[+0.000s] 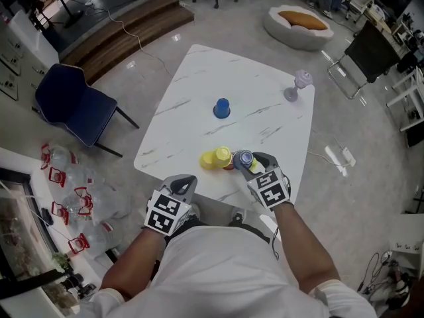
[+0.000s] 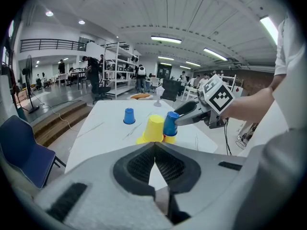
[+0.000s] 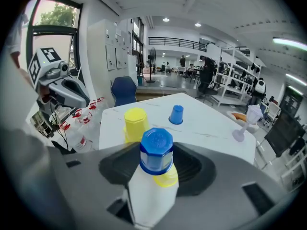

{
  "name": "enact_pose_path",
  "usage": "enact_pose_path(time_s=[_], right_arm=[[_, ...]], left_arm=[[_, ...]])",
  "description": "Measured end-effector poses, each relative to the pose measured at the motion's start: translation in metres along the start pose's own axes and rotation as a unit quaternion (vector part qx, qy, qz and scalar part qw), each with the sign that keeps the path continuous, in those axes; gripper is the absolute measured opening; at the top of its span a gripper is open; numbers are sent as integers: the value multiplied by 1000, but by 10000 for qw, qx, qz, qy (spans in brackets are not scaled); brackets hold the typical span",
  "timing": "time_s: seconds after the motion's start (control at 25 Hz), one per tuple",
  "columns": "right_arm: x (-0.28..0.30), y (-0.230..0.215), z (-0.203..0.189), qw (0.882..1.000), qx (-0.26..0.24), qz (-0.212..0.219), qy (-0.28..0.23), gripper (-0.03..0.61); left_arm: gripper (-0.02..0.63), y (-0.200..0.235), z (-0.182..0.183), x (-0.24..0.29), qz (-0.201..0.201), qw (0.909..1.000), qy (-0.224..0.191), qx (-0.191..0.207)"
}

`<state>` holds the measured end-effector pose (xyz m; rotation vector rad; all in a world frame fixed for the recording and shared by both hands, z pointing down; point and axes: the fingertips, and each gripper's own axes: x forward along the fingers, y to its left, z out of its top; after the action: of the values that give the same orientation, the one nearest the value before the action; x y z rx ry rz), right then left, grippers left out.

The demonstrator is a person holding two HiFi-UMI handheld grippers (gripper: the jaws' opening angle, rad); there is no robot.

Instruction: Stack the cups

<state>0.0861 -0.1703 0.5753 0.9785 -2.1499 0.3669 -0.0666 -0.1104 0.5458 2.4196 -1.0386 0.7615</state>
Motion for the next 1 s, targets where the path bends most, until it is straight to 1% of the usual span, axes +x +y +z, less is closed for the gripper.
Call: enact_pose_path(time_s=[0.52,0.56,0.64,0.68,0.84,0.92,1.0], right_arm=[[6,-2,-2,10000,-61,-27,-21,222],[7,-2,-2,10000,-79,-20,-33,227],[5,1,-1,9999,-114,14,-87,264],[3,2,1,9998,-135,18,-120,265],[-17,3,7,9995,-142,-68,-271,264],[-30,3,9,9991,28,-90,-425,259],[-42,3,8,9980,225,-130,-574,250]], left_arm=[[9,0,-2,2,-21,10000,23,49],[9,0,-2,2,-21,10000,24,55],[9,2,-2,2,-10,10000,14,61],[9,4,-1,1,7,10000,0,60],[9,23,5,-2,167,9998,-116,-39],[9,40,14,0,285,9992,-266,-82],[9,60,28,8,378,9982,-455,-15]])
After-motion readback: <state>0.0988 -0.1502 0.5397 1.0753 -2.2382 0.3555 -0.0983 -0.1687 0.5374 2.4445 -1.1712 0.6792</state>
